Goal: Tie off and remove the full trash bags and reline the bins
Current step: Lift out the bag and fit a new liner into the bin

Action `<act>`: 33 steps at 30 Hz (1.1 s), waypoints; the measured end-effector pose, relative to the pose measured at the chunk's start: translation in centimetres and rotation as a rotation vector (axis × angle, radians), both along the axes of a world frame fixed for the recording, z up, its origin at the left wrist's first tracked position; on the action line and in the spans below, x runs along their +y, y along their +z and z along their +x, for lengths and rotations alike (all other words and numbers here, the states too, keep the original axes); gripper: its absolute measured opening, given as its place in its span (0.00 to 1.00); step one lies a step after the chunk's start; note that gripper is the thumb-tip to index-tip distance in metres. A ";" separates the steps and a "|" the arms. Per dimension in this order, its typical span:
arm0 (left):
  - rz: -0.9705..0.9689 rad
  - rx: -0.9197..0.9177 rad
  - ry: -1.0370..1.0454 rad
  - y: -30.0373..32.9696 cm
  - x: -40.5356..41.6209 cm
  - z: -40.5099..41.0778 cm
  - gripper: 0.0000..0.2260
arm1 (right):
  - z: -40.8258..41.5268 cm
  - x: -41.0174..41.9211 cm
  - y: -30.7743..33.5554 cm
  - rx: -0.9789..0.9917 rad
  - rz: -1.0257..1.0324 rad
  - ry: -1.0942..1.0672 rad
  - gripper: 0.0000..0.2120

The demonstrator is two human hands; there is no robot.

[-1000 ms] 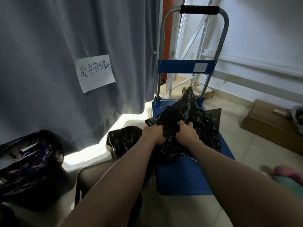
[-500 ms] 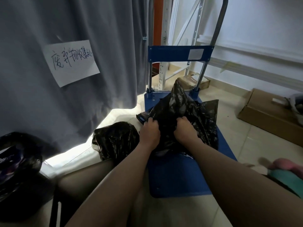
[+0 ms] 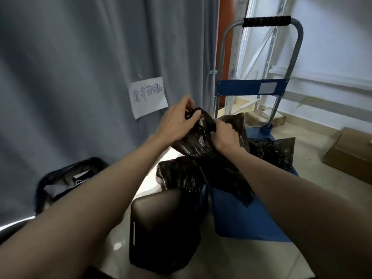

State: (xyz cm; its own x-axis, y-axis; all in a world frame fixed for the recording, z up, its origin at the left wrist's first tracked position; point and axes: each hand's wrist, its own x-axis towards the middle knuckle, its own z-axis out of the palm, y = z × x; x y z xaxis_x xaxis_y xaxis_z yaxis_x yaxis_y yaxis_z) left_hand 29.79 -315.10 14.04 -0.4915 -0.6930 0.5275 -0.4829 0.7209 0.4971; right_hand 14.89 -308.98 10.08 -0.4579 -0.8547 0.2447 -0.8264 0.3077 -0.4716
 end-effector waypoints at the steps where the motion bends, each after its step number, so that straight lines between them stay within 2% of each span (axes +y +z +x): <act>1: 0.048 -0.001 0.019 0.3 0.1 1.6 0.15 | 1.2 0.0 0.8 -0.108 -0.019 0.037 0.13; 4: 0.126 -0.059 0.081 0.4 0.9 5.8 0.31 | 4.0 0.1 3.1 -0.346 -0.032 0.104 0.07; 7: 0.101 -0.174 0.182 0.2 1.8 8.8 0.39 | 6.9 0.3 4.4 -0.549 -0.023 0.175 0.08; 9: 0.127 -0.276 0.203 0.3 2.1 10.3 0.33 | 8.9 0.7 4.0 -0.736 -0.017 0.212 0.12; 12: 0.249 -0.401 0.183 0.6 2.2 12.3 0.14 | 11.2 1.0 2.9 -0.940 0.071 0.308 0.14; 14: 0.333 -0.397 0.177 0.7 2.1 13.5 0.07 | 12.0 1.3 3.0 -0.970 0.094 0.349 0.11; 16: 0.399 -0.330 0.199 0.9 2.0 14.4 0.05 | 12.3 1.7 3.2 -0.952 0.078 0.365 0.03; 17: 0.418 -0.284 0.229 1.0 1.9 14.8 0.04 | 12.3 1.8 3.2 -0.942 0.093 0.391 0.05; 20: 0.490 -0.189 0.327 0.8 1.2 15.6 0.08 | 12.0 2.3 3.1 -0.895 0.223 0.502 0.21; 24: 0.617 -0.142 0.440 -0.2 0.8 15.9 0.14 | 11.8 2.5 1.8 -0.667 0.441 0.545 0.46; 25: 0.646 -0.138 0.443 -0.4 0.8 15.8 0.14 | 12.0 2.6 1.5 -0.625 0.481 0.538 0.48; 26: 0.672 -0.132 0.433 -0.4 0.9 15.7 0.14 | 12.2 2.6 1.1 -0.595 0.499 0.525 0.46; 27: 0.693 -0.124 0.415 -0.4 1.1 15.5 0.14 | 12.5 2.5 0.8 -0.558 0.495 0.510 0.41; 30: 0.757 -0.120 0.354 0.0 1.8 14.9 0.15 | 13.2 1.6 0.5 -0.508 0.359 0.449 0.14; 31: 0.779 -0.123 0.336 0.1 2.1 14.7 0.17 | 13.5 1.5 0.8 -0.527 0.311 0.429 0.10; 33: 0.766 -0.133 0.321 0.4 2.6 14.3 0.24 | 13.5 1.3 1.4 -0.594 0.233 0.385 0.10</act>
